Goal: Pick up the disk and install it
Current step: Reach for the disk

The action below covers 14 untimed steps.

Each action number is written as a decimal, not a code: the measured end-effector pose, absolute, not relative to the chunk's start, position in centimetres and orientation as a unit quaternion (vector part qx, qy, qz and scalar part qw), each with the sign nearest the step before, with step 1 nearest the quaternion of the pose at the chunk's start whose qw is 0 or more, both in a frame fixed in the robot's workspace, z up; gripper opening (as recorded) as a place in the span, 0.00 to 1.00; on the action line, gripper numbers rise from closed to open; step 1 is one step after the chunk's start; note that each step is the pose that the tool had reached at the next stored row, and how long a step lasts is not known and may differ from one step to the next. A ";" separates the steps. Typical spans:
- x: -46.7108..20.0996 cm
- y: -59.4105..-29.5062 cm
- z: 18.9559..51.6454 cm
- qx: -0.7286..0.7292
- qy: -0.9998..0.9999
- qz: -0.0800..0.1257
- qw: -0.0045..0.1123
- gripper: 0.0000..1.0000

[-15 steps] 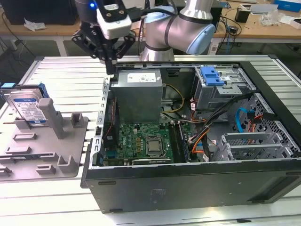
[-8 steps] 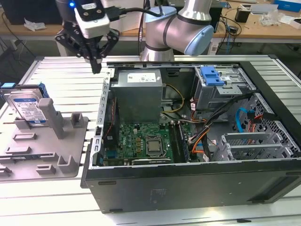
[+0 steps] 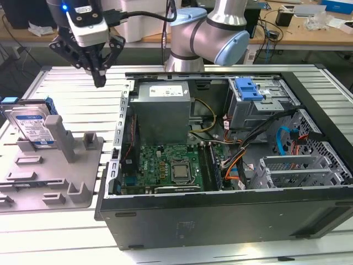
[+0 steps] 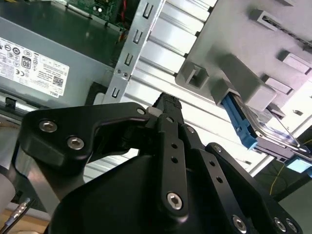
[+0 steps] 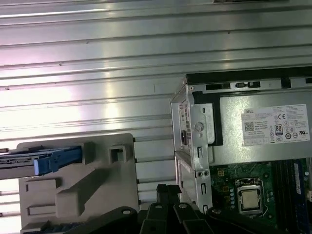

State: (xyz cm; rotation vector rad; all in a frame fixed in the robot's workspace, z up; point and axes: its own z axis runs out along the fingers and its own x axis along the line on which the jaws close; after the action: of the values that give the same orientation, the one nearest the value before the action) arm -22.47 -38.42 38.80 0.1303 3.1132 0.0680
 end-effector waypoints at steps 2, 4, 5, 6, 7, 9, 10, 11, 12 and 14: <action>-22.9 -38.4 38.7 0.044 0.999 0.022 0.012 0.11; -23.4 -38.3 38.7 0.045 0.999 0.022 0.013 0.11; -23.8 -38.2 38.6 0.046 0.999 0.022 0.013 0.11; -24.5 -37.9 38.6 0.046 0.999 0.022 0.013 0.11; -25.0 -37.8 38.6 0.046 0.999 0.022 0.013 0.11; -25.8 -37.5 38.5 0.047 0.999 0.022 0.013 0.11; -26.1 -37.4 38.5 0.047 0.999 0.022 0.013 0.11; -26.5 -37.3 38.4 0.047 0.999 0.022 0.013 0.11; -26.9 -37.2 38.4 0.047 0.999 0.022 0.013 0.11; -27.6 -37.0 38.4 0.048 0.999 0.022 0.013 0.11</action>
State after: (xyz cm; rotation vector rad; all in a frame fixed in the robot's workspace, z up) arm -27.59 -37.02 38.36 0.1489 3.1121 0.0677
